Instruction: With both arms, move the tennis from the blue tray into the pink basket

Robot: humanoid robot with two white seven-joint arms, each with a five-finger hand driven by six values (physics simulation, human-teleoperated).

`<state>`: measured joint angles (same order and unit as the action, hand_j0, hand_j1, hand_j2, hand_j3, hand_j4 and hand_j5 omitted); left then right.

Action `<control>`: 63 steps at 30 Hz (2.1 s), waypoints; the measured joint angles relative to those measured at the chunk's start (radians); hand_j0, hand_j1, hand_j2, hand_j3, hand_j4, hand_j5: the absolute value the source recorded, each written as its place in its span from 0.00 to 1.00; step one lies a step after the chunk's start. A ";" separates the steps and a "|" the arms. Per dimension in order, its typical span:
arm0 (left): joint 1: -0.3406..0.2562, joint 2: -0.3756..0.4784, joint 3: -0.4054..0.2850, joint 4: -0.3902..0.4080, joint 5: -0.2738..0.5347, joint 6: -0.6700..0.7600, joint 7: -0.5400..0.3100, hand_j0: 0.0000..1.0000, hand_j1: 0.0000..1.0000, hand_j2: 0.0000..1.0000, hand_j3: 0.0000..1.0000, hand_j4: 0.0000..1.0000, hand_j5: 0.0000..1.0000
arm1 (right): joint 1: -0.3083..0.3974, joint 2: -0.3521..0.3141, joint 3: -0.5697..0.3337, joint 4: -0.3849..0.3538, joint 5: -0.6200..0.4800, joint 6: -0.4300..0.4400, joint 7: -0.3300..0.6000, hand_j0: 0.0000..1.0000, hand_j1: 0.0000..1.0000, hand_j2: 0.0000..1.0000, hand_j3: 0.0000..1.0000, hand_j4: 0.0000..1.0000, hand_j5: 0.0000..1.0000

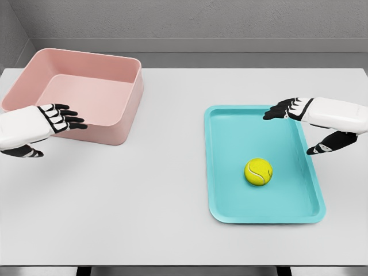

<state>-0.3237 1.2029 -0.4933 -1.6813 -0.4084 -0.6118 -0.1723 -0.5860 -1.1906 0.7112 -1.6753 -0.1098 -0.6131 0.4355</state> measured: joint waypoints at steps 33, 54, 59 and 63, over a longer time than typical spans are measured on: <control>0.002 -0.011 -0.017 0.000 -0.004 0.000 0.000 1.00 1.00 1.00 1.00 1.00 1.00 | 0.115 0.214 0.032 0.090 0.280 0.000 0.004 1.00 1.00 1.00 1.00 1.00 1.00; 0.003 -0.011 -0.016 0.000 -0.004 0.000 0.000 1.00 1.00 1.00 1.00 1.00 1.00 | 0.118 0.241 0.051 0.099 0.322 0.000 0.003 0.90 0.90 0.90 0.90 0.90 0.90; 0.003 -0.011 -0.017 0.000 -0.004 0.000 0.000 1.00 1.00 1.00 1.00 1.00 1.00 | 0.123 0.240 0.057 0.097 0.332 0.000 0.003 0.83 0.83 0.83 0.83 0.83 0.83; 0.003 -0.011 -0.017 0.000 -0.004 0.000 0.000 1.00 1.00 1.00 1.00 1.00 1.00 | 0.124 0.239 0.057 0.097 0.333 0.000 0.001 0.69 0.69 0.69 0.69 0.69 0.69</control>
<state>-0.3206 1.1919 -0.5101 -1.6812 -0.4126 -0.6117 -0.1723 -0.4617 -0.9513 0.7686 -1.5781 0.2233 -0.6126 0.4367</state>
